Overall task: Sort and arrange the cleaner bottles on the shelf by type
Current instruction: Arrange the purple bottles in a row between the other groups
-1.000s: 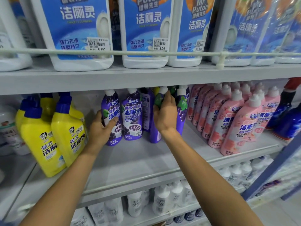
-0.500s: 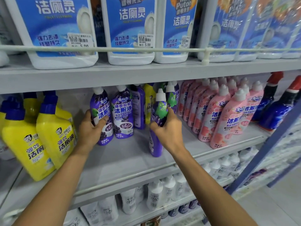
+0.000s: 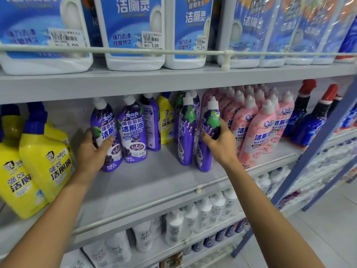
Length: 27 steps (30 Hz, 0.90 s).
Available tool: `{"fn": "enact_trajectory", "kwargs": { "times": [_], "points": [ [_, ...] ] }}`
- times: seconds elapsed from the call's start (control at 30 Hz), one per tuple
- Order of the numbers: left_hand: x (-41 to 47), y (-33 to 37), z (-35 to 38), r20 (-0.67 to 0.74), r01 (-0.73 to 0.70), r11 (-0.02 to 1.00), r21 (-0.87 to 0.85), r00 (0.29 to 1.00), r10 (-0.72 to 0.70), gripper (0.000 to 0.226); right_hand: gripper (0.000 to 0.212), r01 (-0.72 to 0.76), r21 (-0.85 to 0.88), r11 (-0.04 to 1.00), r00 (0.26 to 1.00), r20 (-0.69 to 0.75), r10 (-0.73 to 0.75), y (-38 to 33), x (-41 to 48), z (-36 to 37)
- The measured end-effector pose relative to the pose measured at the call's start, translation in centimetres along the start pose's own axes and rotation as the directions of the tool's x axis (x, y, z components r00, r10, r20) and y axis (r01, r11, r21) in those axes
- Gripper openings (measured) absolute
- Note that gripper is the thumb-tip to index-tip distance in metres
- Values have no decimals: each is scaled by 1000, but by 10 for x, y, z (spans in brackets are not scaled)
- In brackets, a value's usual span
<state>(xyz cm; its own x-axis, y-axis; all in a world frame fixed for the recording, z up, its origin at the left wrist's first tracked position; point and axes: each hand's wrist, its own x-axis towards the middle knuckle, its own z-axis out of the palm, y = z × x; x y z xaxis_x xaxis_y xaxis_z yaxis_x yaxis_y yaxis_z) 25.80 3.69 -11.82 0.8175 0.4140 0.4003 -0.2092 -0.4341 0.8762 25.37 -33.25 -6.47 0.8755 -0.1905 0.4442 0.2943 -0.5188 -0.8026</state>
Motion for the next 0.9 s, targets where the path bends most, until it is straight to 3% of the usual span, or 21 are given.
{"fn": "enact_trajectory", "kwargs": {
  "times": [0.2,0.33,0.43,0.53,0.67,0.77,0.87,0.9],
  "points": [
    [-5,9,-1,15,6,1000,-20,1000,-6,32,47,-18,95,995,999,-31,21,2,7,13],
    [-3,8,-4,21,1,999,-36,1000,0,31,64,72,57,996,965,-255,-56,-28,-10,19],
    [-3,5,-8,24,22,1000,-22,999,-21,31,57,215,67,974,919,-351,-179,-62,-22,27],
    [-3,5,-7,23,17,1000,-24,1000,-17,35,53,224,217,950,955,-242,-170,-85,-22,39],
    [-4,4,-7,23,7,1000,-28,1000,-7,38,50,12,373,928,999,43,-30,-99,1,60],
    [-4,4,-8,33,10,999,-48,999,-9,39,71,-132,429,894,983,176,60,-106,18,77],
    [-4,5,-7,35,2,998,-62,999,0,33,45,-213,446,869,963,244,111,-115,35,96],
    [-4,5,-7,31,-4,998,-65,1000,6,32,48,-235,429,872,962,231,145,-118,44,104]
  ]
}}
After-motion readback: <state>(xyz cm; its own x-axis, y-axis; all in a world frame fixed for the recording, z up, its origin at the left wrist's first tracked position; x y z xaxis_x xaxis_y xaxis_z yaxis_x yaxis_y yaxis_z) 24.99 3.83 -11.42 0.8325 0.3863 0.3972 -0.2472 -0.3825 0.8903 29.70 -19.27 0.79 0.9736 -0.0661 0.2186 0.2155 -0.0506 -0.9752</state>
